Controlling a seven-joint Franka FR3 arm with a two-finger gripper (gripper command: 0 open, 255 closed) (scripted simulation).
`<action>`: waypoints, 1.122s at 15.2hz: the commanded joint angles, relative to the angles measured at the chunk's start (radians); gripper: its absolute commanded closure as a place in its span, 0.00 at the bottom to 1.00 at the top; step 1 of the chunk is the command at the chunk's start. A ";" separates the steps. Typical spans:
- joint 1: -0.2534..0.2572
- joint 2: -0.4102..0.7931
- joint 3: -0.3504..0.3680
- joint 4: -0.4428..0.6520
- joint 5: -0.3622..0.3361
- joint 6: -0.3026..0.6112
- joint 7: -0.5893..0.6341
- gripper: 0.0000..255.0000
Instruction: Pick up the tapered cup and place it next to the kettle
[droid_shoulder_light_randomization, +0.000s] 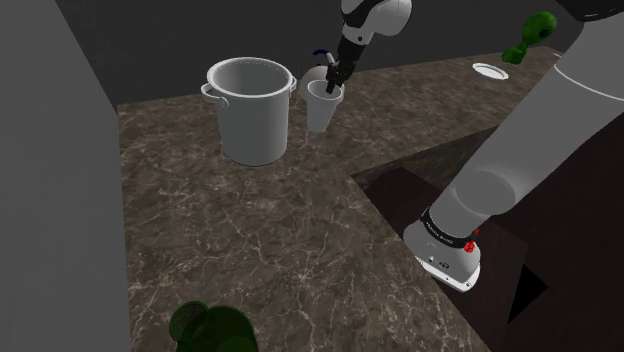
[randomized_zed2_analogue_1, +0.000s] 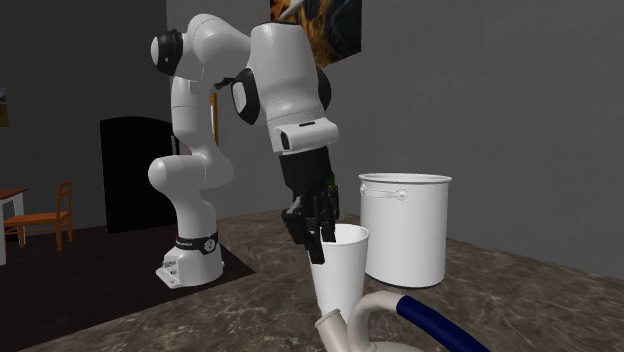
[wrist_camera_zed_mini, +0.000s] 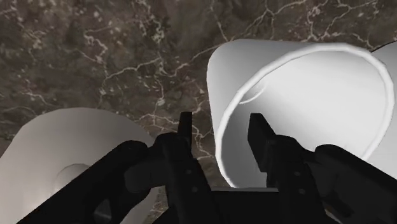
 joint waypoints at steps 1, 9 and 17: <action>0.000 0.000 0.000 0.000 0.000 0.000 0.000 0.00; -0.012 -0.069 -0.008 0.055 -0.041 -0.120 0.027 0.00; -0.012 -0.069 -0.008 0.055 -0.041 -0.120 0.027 0.00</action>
